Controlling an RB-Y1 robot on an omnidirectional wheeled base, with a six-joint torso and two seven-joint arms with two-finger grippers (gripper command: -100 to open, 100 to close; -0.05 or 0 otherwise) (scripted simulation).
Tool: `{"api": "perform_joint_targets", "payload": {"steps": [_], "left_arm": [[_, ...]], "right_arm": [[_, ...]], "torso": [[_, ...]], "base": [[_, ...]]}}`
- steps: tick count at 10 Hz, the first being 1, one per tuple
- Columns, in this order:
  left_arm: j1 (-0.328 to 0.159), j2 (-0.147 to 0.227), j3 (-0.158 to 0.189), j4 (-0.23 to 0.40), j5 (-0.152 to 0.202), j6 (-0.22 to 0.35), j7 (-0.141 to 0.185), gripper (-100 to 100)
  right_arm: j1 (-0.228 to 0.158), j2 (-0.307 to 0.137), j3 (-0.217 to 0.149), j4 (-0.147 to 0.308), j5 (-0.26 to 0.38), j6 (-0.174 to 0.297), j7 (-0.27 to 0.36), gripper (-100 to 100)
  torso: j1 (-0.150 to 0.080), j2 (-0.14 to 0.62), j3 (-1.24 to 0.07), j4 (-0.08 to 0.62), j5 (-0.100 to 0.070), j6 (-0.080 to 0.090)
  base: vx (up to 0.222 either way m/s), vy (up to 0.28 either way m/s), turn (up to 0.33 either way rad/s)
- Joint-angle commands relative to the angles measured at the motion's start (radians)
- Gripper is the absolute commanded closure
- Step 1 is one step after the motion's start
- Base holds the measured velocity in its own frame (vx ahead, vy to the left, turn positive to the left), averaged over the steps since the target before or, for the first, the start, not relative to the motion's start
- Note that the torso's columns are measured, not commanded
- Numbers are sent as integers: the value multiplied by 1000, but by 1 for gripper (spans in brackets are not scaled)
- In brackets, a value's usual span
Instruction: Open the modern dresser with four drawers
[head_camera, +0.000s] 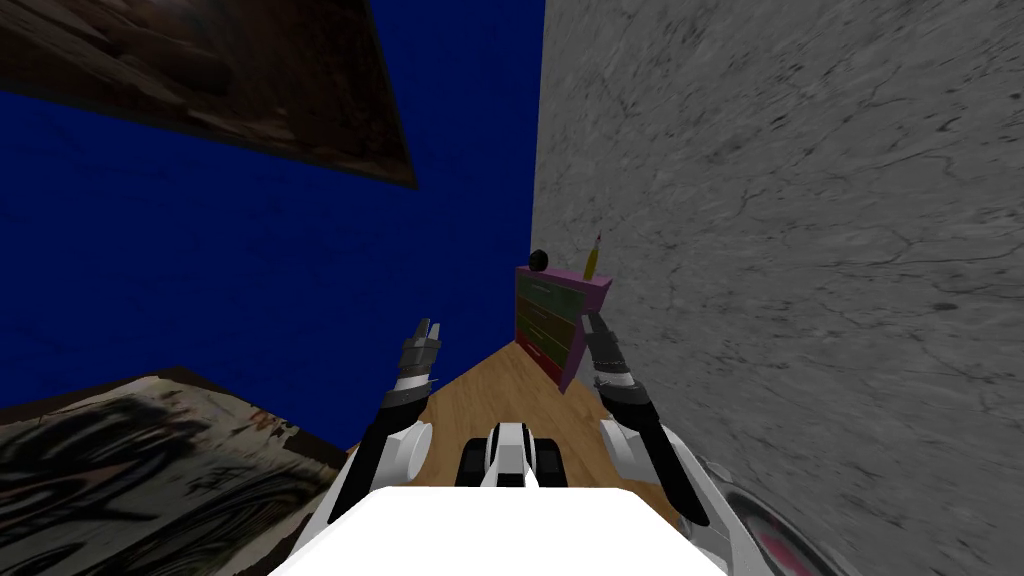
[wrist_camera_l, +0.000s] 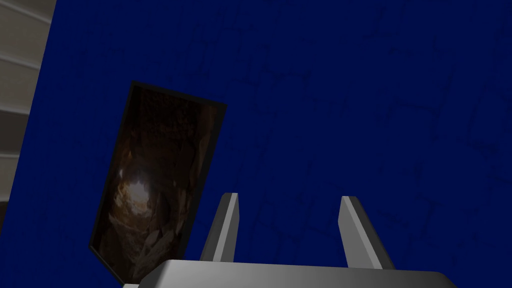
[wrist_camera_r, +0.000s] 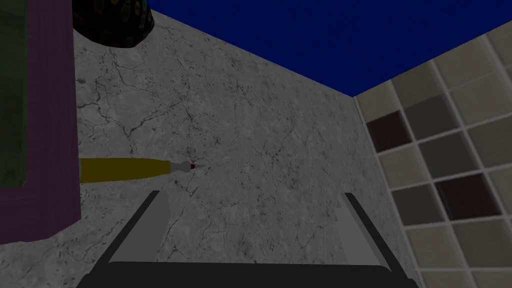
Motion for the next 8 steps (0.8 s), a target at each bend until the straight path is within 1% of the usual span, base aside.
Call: {"api": "perform_joint_targets", "payload": {"steps": [1, 2, 3, 4, 5, 6, 7, 8], "left_arm": [[0, 0, 0, 0, 0, 0, 0, 0], [0, 0, 0, 0, 0, 0, 0, 0], [0, 0, 0, 0, 0, 0, 0, 0], [0, 0, 0, 0, 0, 0, 0, 0], [0, 0, 0, 0, 0, 0, 0, 0], [0, 0, 0, 0, 0, 0, 0, 0], [0, 0, 0, 0, 0, 0, 0, 0], [0, 0, 0, 0, 0, 0, 0, 0]], "right_arm": [[-16, -38, -2, 59, 75, 87, 27, -100], [-24, -51, -3, 89, 107, 133, 42, -100], [-24, -51, -3, 91, 124, 137, 42, -100], [-32, -61, -4, 125, 161, 177, 57, -100], [-32, -61, -4, 125, 170, 185, 57, -100], [-41, -70, -5, 161, 207, 218, 73, -100], [-41, -70, -5, 161, 218, 235, 73, -100], [-51, -78, -7, 198, 257, 265, 90, -100]], "torso": [[0, 0, 0, 0, 0, 0], [0, -1, -1, 0, 0, 0], [1, -2, -1, -1, 0, 0], [0, 0, 0, 0, 0, 0], [0, 0, 0, 0, 0, 0], [0, 1, 0, 0, 0, 0], [1, -1, 0, 0, 0, 0], [0, 0, 0, 0, 0, 0]], "base": [[69, 31, 77], [79, 34, 93], [55, 28, 34], [57, 26, 68], [44, 23, 30], [54, 28, 69], [47, 24, 33], [58, 36, 68]]}}
